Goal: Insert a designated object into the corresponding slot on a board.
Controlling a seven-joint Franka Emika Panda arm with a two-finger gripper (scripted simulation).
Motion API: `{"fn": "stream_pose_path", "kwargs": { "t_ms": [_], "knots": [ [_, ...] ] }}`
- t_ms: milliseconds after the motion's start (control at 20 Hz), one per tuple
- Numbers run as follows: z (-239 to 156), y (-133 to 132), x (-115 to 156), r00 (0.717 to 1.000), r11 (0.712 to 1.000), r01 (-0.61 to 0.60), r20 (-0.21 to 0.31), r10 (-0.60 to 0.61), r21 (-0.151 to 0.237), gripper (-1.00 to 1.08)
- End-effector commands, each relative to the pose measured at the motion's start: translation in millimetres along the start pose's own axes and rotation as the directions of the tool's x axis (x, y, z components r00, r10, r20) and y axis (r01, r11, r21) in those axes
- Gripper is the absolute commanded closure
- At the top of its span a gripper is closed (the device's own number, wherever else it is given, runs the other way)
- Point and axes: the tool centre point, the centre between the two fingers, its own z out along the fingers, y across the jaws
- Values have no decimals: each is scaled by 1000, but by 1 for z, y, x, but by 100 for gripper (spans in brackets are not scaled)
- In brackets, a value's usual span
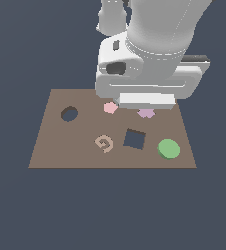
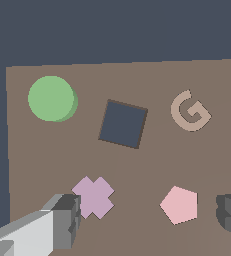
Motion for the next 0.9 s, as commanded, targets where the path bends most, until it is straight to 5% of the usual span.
{"fn": "stream_pose_path", "kwargs": {
  "t_ms": [0, 850],
  "knots": [
    [9, -12, 6, 1000, 1000, -28, 0, 28, -1, -92],
    [76, -90, 66, 969, 969, -246, 0, 246, -5, -92]
  ]
}}
